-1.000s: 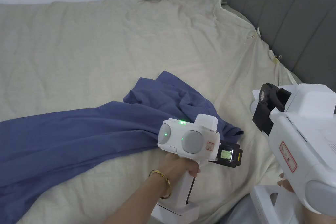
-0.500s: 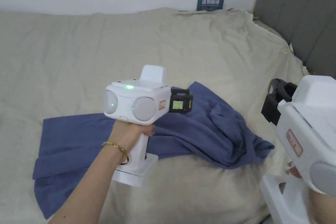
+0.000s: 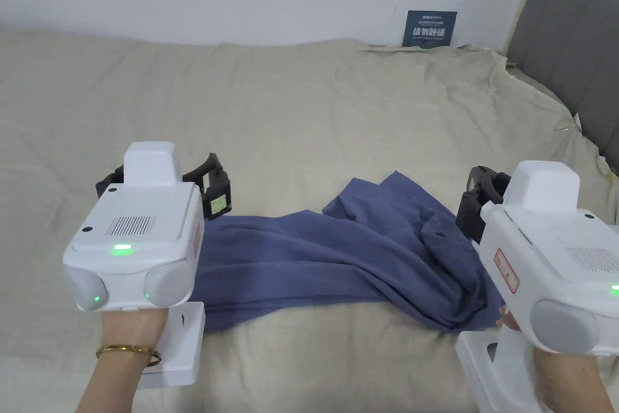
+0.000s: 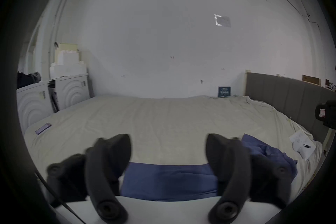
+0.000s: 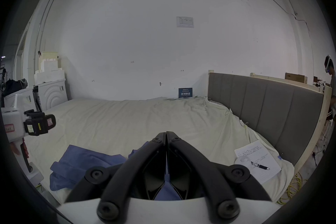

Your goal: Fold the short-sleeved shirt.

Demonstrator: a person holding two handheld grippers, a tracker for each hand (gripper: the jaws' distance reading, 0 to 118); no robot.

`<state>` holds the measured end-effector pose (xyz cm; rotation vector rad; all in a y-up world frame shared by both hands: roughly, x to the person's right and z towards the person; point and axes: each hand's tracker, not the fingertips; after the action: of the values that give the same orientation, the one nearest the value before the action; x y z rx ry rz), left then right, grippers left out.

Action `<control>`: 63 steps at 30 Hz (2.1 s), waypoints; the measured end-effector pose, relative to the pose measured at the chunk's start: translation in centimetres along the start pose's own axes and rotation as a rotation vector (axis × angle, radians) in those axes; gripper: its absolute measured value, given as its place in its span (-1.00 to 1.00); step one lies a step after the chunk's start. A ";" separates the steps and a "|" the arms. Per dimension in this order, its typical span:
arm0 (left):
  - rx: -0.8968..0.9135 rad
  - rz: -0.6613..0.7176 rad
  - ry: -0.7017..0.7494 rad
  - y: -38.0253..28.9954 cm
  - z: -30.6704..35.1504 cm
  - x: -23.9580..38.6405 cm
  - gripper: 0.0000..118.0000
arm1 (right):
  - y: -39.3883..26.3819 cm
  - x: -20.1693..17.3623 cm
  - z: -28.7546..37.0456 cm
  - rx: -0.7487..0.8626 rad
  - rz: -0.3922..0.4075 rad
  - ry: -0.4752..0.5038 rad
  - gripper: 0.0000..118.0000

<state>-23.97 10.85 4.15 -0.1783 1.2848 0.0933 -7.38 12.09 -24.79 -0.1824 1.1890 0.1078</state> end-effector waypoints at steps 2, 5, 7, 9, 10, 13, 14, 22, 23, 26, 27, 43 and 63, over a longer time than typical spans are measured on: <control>0.011 -0.005 0.026 -0.3 0.8 -0.6 0.11 | -0.2 -0.4 0.0 -0.001 -0.001 0.005 -1.00; 0.010 -0.009 0.048 -0.9 0.9 -1.3 -0.38 | -0.5 -0.9 0.0 -0.010 0.001 0.015 -1.00; 0.003 -0.002 0.059 -1.1 0.9 -1.6 -0.81 | -0.5 -1.1 0.1 -0.009 0.006 0.021 -1.00; 0.001 0.008 0.052 -1.3 1.1 -1.8 -1.00 | -0.6 -1.4 0.3 -0.003 0.010 0.025 -1.00; -0.002 0.007 0.047 -1.3 1.2 -1.8 -1.00 | -0.6 -1.5 0.4 0.000 0.014 0.029 -1.00; -0.011 -0.005 0.044 -1.5 1.2 -1.6 -1.00 | -0.6 -1.7 0.6 -0.002 0.024 0.035 -1.00; -0.019 -0.004 0.044 -1.5 1.2 -1.6 -1.00 | -0.7 -1.7 0.6 -0.008 0.024 0.038 -1.00; -0.057 0.015 0.023 -2.3 1.3 -1.3 -1.00 | -0.8 -1.8 0.8 -0.015 0.035 0.042 -1.00; -0.058 0.017 0.020 -2.4 1.4 -1.4 -1.00 | -0.8 -1.8 0.8 -0.013 0.037 0.039 -1.00; -0.059 0.019 0.017 -2.3 1.3 -1.4 -1.00 | -0.7 -1.7 0.6 -0.015 0.036 0.037 -1.00; -0.058 0.020 0.016 -2.3 1.3 -1.4 -1.00 | -0.6 -1.6 0.5 -0.020 0.033 0.036 -1.00; -0.073 0.030 0.008 -2.3 -0.1 -1.4 -1.00 | 4.6 0.3 -8.8 -0.281 0.080 0.089 0.70; -0.141 0.050 0.041 -3.9 -5.1 -1.4 -1.00 | -2.3 3.1 -32.3 -0.967 0.175 0.007 0.43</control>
<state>-28.50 6.12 4.40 -0.2706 1.3247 0.2240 -35.25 3.42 -39.13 -0.9224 1.0764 0.8376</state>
